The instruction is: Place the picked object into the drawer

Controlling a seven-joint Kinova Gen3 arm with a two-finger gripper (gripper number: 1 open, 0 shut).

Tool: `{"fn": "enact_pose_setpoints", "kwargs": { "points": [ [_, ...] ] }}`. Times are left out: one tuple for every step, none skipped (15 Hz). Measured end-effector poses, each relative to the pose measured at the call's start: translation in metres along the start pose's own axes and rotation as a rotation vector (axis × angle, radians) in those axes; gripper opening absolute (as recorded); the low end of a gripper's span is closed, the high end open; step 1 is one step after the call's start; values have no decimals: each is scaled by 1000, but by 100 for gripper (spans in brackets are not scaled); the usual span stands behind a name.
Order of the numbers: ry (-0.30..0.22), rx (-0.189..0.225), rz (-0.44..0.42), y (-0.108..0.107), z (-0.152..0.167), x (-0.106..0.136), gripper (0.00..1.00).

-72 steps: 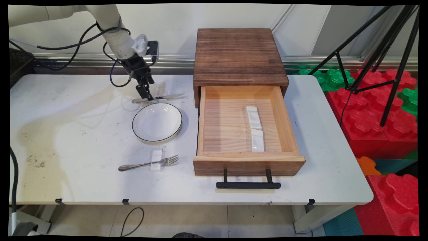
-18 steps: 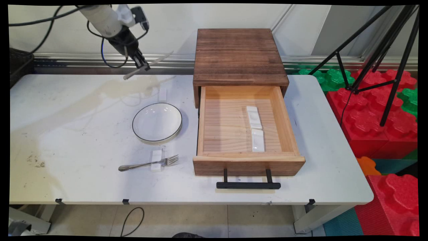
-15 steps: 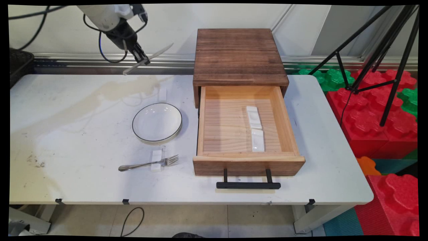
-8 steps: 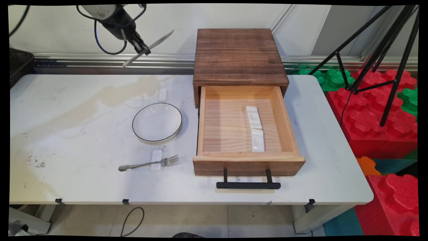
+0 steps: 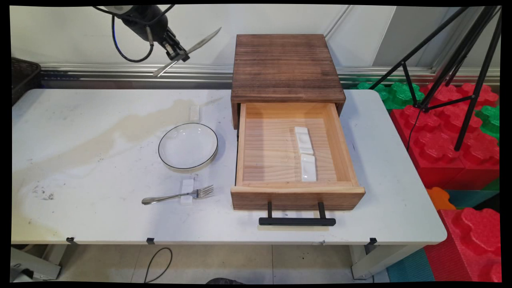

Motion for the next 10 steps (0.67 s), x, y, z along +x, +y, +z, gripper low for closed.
{"fn": "enact_pose_setpoints", "kwargs": {
  "points": [
    [7,-7,10,7,-4,4,0],
    [11,-12,18,12,-6,7,0],
    [15,-19,26,18,-9,10,0],
    [22,-28,39,27,-13,15,0],
    [26,-35,50,34,-16,19,0],
    [31,-41,61,40,-18,24,0],
    [34,-45,67,45,-19,27,0],
    [37,-52,79,52,-21,31,0],
    [39,-59,87,58,-22,35,0],
    [41,-67,98,65,-23,41,0]
  ]
}}
